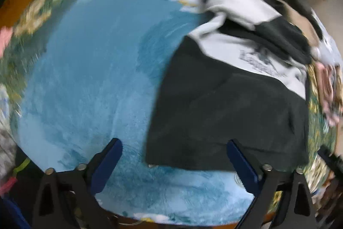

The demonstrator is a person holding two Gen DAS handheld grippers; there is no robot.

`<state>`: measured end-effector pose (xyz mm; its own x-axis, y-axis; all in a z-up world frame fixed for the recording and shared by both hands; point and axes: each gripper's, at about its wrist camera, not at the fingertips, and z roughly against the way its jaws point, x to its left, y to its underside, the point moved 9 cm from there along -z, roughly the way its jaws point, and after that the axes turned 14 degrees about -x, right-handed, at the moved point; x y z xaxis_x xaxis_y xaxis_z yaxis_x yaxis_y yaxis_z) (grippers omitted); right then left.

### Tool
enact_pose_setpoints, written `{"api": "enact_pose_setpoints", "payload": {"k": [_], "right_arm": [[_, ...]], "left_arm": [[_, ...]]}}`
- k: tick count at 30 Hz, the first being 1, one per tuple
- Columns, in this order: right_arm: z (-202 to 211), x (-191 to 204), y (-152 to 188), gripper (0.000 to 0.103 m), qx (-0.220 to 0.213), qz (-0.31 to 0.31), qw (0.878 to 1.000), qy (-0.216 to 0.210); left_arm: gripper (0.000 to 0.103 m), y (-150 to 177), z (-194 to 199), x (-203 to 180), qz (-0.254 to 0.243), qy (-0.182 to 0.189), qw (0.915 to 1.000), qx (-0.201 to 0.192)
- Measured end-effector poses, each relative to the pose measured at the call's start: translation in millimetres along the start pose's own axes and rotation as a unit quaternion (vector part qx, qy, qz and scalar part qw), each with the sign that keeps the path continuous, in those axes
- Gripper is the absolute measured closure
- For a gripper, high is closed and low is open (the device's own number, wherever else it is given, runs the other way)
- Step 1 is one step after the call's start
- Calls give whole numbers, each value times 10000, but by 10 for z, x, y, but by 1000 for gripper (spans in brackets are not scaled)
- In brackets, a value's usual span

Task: Fold clothes

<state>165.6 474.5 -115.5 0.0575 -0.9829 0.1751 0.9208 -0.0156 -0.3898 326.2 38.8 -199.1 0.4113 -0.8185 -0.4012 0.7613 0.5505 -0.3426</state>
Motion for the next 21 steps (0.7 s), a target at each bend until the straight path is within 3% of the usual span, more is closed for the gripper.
{"api": "enact_pose_setpoints", "payload": {"k": [2, 9, 12, 15, 19, 20, 21], "right_arm": [[-136, -53, 1, 30, 108, -51, 9999, 69], [-421, -187, 137, 33, 426, -417, 9982, -46], [-492, -216, 225, 42, 584, -689, 9957, -194], [-553, -206, 312, 52, 740, -950, 9920, -378], [-598, -115, 366, 54, 821, -1215, 9877, -546], [-611, -120, 370, 56, 843, -1275, 9868, -535], [-614, -163, 379, 65, 859, -1303, 9867, -454]], "left_arm": [[19, 15, -167, 92, 284, 150, 9994, 160], [34, 67, -582, 294, 960, 875, 9899, 564], [34, 79, -639, 346, 1210, 1132, 9842, 628], [34, 110, -635, 334, 1224, 1385, 9799, 748], [34, 288, -657, 179, 1142, 1789, 9696, 1217], [34, 311, -662, 146, 956, 1723, 9729, 1212], [34, 330, -666, 114, 763, 1649, 9760, 1197]]}}
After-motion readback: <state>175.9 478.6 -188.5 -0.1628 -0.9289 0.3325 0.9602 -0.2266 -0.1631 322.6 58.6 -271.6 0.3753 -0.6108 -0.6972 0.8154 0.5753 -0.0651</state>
